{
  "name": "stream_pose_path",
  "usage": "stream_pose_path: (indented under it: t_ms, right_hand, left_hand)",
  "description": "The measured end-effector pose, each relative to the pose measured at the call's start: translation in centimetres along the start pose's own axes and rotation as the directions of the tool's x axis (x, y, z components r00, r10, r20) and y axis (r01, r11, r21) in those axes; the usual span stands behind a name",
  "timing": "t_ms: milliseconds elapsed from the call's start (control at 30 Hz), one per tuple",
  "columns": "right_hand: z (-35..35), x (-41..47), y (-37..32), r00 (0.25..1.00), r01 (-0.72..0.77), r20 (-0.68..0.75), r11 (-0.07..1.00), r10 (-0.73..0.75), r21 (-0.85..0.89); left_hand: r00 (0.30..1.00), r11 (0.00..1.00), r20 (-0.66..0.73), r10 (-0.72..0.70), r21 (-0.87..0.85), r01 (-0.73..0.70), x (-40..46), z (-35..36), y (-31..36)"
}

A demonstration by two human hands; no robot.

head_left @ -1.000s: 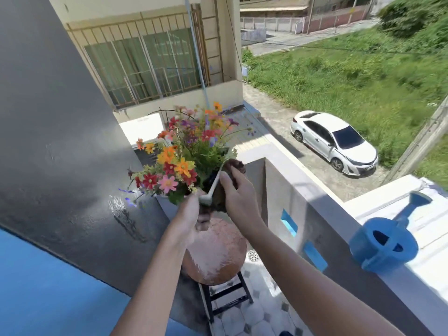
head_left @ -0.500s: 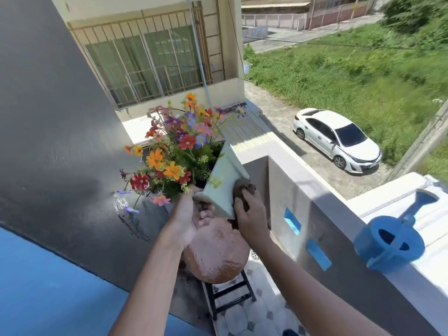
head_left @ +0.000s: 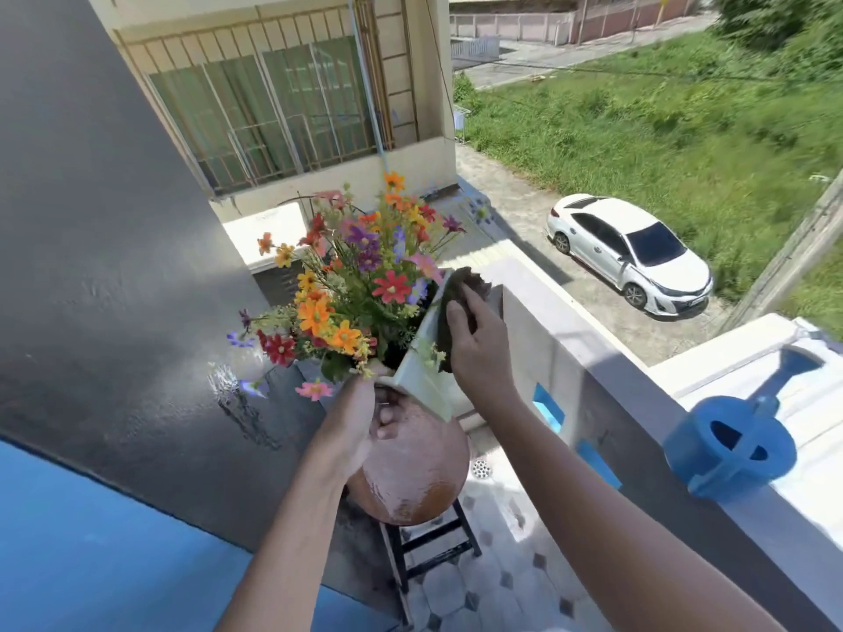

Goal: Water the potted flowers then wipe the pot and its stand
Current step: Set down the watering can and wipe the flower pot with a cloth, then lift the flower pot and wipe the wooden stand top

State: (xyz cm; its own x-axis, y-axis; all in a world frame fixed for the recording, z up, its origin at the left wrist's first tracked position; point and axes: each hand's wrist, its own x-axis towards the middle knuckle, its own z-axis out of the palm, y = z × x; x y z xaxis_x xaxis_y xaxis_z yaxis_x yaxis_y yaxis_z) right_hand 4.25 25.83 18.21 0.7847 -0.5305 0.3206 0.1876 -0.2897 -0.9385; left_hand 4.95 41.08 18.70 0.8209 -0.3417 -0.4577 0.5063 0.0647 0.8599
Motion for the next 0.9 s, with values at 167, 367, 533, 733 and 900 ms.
stream_pose_path:
  t_ms: [167,367,533,733,900]
  right_hand:
    - [-1.0,2.3,3.7,0.989,-0.131,0.057,0.984,0.139,-0.12]
    - [1.7,-4.1,5.7,0.981,-0.03,0.186,0.99,0.055,-0.137]
    - [2.3,-5.5,10.7,0.927,0.005,0.364,0.968,0.09,-0.252]
    - [3.3,-6.1,21.4,0.721,-0.043,0.582,0.863,0.375,-0.503]
    - [7.5,-8.9,27.2,0.5,0.129,0.761,0.833,0.415,-0.538]
  left_hand:
    - [1.0,1.0,-0.012,0.011,-0.014,-0.011,0.7,-0.8,-1.4]
    - [0.996,0.994,-0.088,-0.004,-0.109,-0.005,3.5,-1.4,-3.2]
    - [0.988,0.99,-0.146,-0.046,-0.136,0.027,6.7,-2.9,-3.8]
    - [0.983,0.97,-0.182,-0.038,-0.242,-0.008,11.1,-4.6,-4.1]
    - [0.958,0.979,-0.286,-0.005,-0.195,-0.053,16.0,-5.2,-6.4]
